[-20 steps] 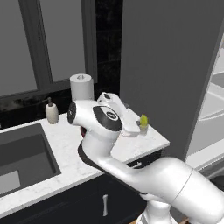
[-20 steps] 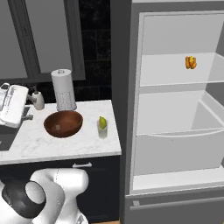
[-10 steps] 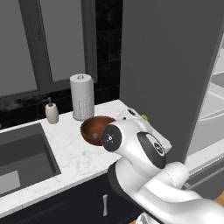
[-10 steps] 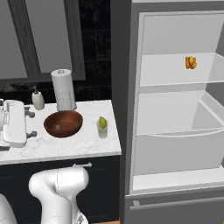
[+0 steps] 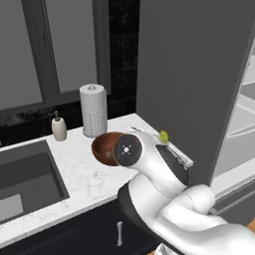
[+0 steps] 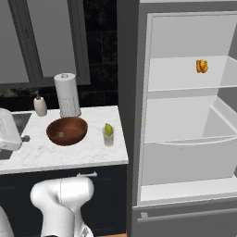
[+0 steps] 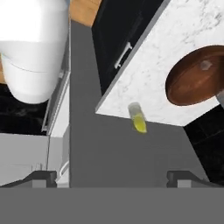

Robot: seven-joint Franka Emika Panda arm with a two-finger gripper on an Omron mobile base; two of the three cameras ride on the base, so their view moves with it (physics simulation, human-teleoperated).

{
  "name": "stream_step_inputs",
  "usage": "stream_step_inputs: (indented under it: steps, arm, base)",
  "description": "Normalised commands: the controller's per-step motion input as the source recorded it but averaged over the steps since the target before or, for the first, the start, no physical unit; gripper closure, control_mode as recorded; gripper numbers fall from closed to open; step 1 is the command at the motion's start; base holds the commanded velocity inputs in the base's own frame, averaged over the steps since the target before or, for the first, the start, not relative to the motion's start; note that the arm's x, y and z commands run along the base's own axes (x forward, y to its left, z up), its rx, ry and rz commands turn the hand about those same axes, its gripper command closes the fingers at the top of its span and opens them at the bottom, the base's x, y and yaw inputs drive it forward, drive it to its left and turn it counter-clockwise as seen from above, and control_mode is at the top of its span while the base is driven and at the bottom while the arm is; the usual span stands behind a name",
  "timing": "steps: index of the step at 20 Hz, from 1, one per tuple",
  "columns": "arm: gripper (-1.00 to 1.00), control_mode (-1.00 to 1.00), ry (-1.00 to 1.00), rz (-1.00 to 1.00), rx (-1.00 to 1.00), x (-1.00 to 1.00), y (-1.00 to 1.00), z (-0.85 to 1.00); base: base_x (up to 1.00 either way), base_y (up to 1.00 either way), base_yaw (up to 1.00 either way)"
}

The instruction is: Grab a lemon wedge from the fridge and one ice cube from the ice bowl, and put them in the glass of lemonade.

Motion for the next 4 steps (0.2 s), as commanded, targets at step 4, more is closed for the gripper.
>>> stream_step_inputs:
  steps: [4]
  arm:
    - [-1.0,-1.0,0.09,0.1,0.0,0.18,0.87,0.0]
  base:
    - [0.0,0.0,0.0]
